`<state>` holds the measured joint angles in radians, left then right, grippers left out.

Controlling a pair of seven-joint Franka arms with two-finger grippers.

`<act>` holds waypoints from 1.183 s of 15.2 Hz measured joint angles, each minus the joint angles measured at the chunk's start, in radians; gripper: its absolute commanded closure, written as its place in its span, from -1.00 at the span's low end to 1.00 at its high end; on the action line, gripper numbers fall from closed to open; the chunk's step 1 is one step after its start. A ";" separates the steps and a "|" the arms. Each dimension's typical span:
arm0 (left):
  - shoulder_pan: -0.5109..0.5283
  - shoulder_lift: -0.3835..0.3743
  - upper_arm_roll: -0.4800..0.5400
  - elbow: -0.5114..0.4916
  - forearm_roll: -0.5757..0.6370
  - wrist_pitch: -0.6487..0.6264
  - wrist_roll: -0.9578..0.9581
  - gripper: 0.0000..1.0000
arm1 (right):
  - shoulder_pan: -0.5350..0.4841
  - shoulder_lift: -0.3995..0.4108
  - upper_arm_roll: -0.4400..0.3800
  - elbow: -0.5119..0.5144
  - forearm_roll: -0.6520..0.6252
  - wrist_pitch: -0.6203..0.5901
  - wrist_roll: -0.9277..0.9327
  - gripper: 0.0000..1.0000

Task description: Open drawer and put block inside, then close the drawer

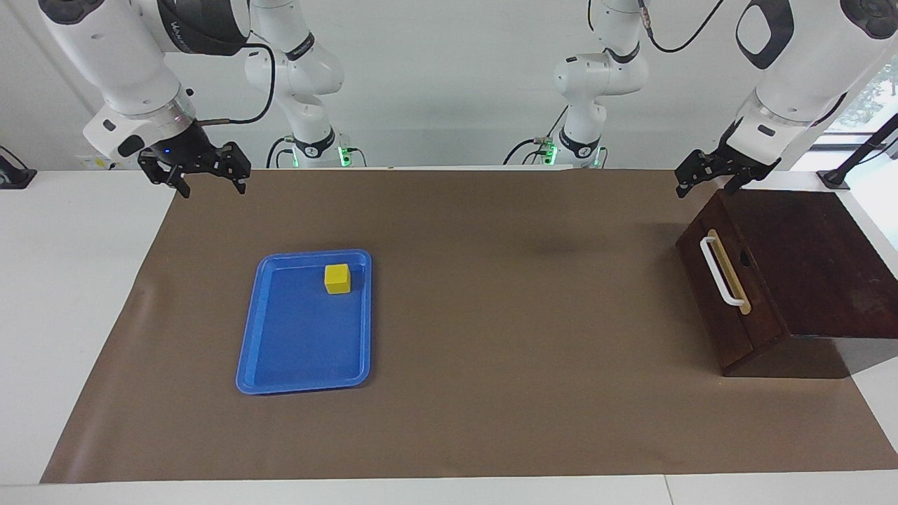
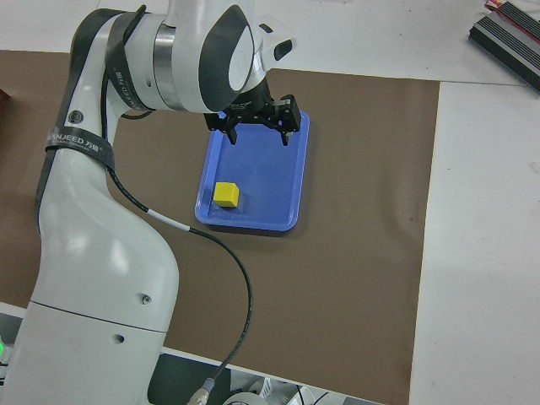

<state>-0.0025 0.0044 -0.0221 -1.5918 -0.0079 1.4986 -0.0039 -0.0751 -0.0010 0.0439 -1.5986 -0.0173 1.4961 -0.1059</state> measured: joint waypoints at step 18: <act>0.000 -0.001 0.001 0.000 0.000 0.000 0.000 -1.00 | -0.008 -0.054 -0.001 -0.198 0.055 0.139 0.255 -1.00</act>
<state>-0.0024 0.0036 -0.0212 -1.5918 -0.0077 1.4986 -0.0039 -0.0828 -0.0547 0.0426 -1.7970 0.0374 1.6348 0.1489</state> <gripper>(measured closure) 0.000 0.000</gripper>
